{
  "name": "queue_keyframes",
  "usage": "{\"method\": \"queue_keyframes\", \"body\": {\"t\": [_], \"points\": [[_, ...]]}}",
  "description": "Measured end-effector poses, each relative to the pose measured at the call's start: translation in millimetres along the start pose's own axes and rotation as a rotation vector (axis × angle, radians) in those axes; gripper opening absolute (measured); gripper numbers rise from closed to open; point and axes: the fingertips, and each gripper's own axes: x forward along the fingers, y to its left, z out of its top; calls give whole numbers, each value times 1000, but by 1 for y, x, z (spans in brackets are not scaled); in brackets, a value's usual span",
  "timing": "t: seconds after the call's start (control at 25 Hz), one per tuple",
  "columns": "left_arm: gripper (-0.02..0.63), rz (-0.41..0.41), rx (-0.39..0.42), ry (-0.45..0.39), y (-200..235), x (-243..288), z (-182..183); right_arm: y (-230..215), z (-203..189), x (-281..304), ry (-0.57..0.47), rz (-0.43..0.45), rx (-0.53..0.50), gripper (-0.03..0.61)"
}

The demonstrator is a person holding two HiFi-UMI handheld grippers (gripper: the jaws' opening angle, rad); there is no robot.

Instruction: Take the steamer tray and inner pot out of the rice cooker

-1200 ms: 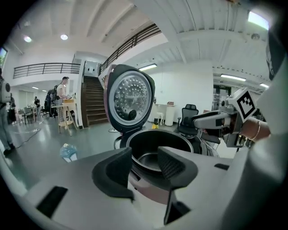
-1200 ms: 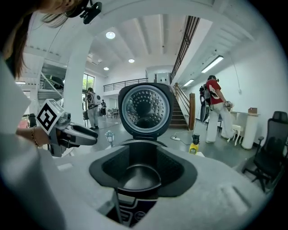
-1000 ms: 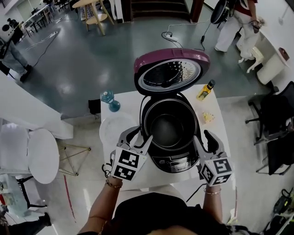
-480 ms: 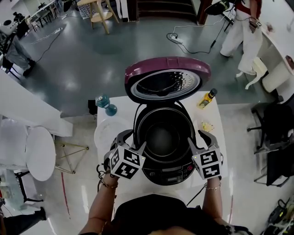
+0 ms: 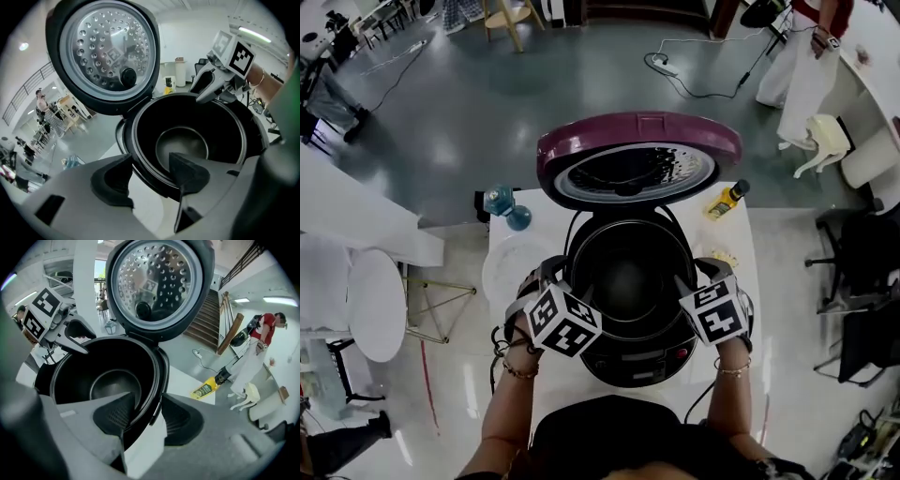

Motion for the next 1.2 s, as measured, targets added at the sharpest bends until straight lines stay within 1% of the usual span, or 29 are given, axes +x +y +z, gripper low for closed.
{"method": "queue_keyframes", "body": {"t": [0.08, 0.2, 0.32, 0.4, 0.44, 0.56, 0.64, 0.8, 0.92, 1.08, 1.2], "points": [[245, 1, 21, 36, 0, 3, -1, 0, 0, 4, 20, 9, -1, 173], [241, 21, 23, 51, 3, 4, -1, -1, 1, 9, 42, -6, -23, 173], [200, 87, 2, 47, 6, 4, 1, -2, 3, 13, 49, -38, -91, 173], [159, 124, -11, 34, 7, 3, 4, -3, 2, 12, 42, -68, -98, 166], [139, 131, -26, 21, 7, 2, 5, -3, 2, 12, 36, -84, -99, 159], [116, 129, -110, -37, 9, -1, 8, -3, 4, 9, 6, -119, -94, 138], [106, 132, -152, -64, 12, -5, 8, -3, 10, 1, -47, -131, -59, 113], [106, 128, -183, -69, 14, -7, 6, -6, 25, -15, -161, -133, 24, 89], [99, 108, -245, -104, 14, -13, 5, -5, 28, -21, -236, -103, 86, 80], [85, 60, -348, -169, 17, -23, 8, -10, 29, -31, -350, -59, 194, 64], [80, 23, -400, -178, 17, -25, 7, -11, 30, -35, -400, -12, 271, 57]]}}
